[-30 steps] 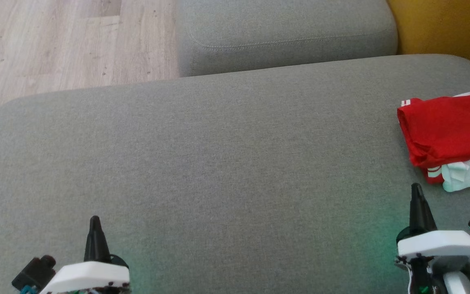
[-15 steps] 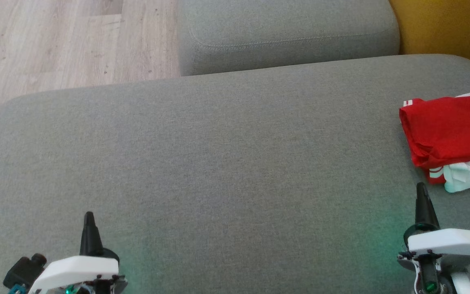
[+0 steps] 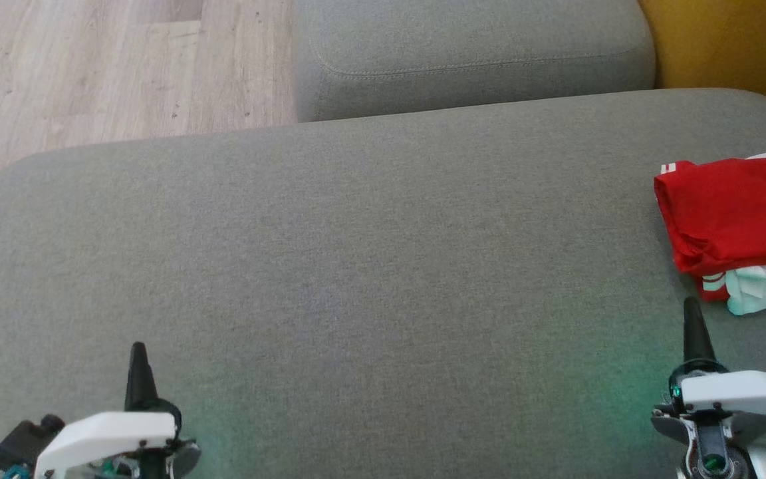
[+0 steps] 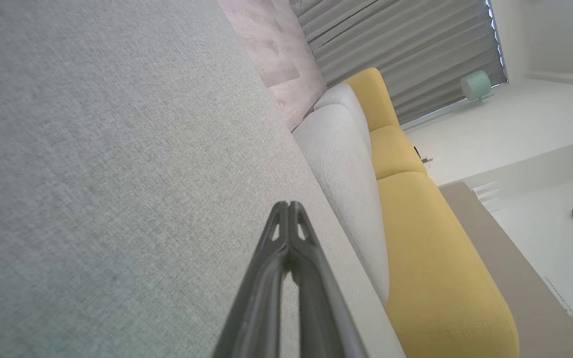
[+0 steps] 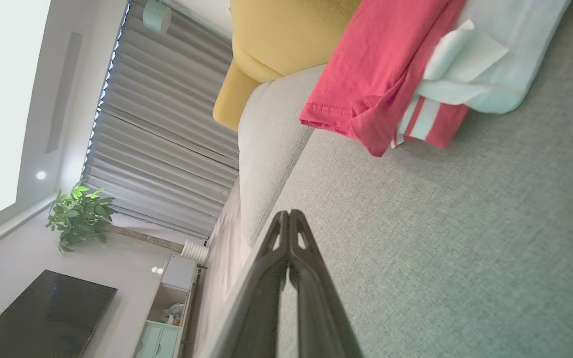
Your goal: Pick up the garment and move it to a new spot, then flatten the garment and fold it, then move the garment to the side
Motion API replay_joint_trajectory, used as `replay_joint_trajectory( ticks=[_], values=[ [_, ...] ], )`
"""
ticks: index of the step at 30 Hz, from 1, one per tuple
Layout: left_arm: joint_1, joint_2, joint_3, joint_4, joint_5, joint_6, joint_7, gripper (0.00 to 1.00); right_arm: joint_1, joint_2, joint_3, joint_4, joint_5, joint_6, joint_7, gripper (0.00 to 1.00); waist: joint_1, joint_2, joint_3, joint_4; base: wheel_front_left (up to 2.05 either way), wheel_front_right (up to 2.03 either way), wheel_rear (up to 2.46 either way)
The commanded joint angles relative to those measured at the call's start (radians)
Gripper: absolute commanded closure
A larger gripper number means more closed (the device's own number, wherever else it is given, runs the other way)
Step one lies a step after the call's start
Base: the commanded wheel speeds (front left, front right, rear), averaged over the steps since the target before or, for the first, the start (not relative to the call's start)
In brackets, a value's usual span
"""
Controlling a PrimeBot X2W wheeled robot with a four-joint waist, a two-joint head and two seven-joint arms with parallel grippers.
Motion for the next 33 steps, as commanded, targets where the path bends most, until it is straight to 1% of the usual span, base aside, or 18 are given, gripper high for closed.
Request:
replay_joint_trajectory(
  ticks=[1, 33],
  values=[
    [-0.051, 0.002, 0.028, -0.034, -0.023, -0.011, 0.007, 1.00, -0.060, -0.005, 0.008, -0.039, 0.028, 0.000, 0.006, 1.00, -0.0001, 0.0000, 0.000, 0.000, 0.00, 0.00, 0.00],
    [-0.082, 0.003, 0.094, -0.041, -0.320, -0.046, 0.098, 1.00, -0.072, -0.006, -0.018, -0.069, 0.385, -0.001, 0.095, 1.00, -0.0001, 0.0000, 0.006, 0.012, 0.00, 0.00, 0.00]
  ],
)
